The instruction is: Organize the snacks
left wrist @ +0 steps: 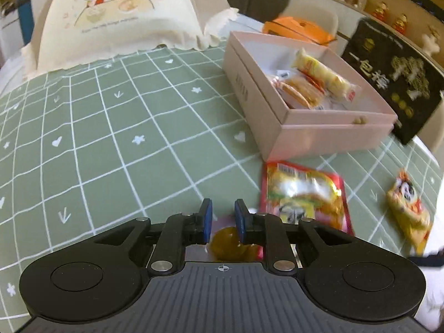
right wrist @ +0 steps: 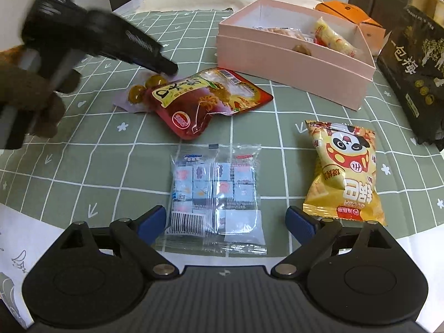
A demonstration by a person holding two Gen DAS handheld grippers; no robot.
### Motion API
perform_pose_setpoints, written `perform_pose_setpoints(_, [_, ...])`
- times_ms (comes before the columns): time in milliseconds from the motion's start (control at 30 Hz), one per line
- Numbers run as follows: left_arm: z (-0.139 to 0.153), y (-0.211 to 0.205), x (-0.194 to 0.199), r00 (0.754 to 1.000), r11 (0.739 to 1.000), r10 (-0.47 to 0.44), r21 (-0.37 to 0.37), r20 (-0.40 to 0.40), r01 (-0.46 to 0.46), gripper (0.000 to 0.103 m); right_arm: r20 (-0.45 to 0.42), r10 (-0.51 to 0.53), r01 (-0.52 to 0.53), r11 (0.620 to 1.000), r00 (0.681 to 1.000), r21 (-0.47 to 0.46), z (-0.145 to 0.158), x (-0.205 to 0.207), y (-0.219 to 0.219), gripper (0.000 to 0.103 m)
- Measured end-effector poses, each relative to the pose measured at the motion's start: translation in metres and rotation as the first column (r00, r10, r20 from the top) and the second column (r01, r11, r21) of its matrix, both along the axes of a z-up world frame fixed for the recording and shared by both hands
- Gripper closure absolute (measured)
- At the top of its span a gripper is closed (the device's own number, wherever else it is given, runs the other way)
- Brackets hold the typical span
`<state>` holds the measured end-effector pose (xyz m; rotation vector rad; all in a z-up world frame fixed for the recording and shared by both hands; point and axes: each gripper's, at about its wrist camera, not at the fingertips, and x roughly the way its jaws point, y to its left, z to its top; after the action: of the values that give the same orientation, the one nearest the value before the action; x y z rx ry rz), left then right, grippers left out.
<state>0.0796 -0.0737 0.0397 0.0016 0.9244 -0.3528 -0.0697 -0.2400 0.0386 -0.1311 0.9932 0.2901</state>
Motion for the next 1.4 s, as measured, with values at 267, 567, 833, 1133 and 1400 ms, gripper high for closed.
perform_pose_setpoints(267, [0.001, 0.043, -0.089, 0.998, 0.998, -0.009, -0.060, -0.061, 0.005, 0.081, 0.037, -0.021, 0.020, 1.000, 0.999, 0.005, -0.004, -0.006, -0.005, 0.001])
perform_pose_setpoints(567, [0.034, 0.012, -0.139, 0.995, 0.994, -0.097, 0.060, 0.023, 0.095, 0.075, 0.050, -0.013, 0.012, 1.000, 0.999, 0.005, -0.007, -0.002, -0.004, 0.000])
perform_pose_setpoints(833, [0.016, -0.029, -0.145, 0.980, 0.966, -0.198, 0.167, -0.003, 0.196, 0.057, 0.050, -0.005, 0.005, 1.000, 0.999, 0.004, -0.006, -0.004, -0.006, 0.000])
perform_pose_setpoints(1133, [0.019, -0.021, -0.134, 0.986, 0.985, -0.159, 0.063, -0.042, 0.161, 0.045, 0.073, -0.004, 0.003, 1.000, 0.997, 0.011, -0.007, -0.009, -0.009, 0.000])
perform_pose_setpoints(1400, [0.024, -0.001, -0.128, 0.989, 0.989, -0.148, -0.009, -0.029, 0.148, 0.044, 0.100, -0.008, 0.006, 1.000, 0.995, 0.021, -0.009, -0.014, -0.011, 0.000])
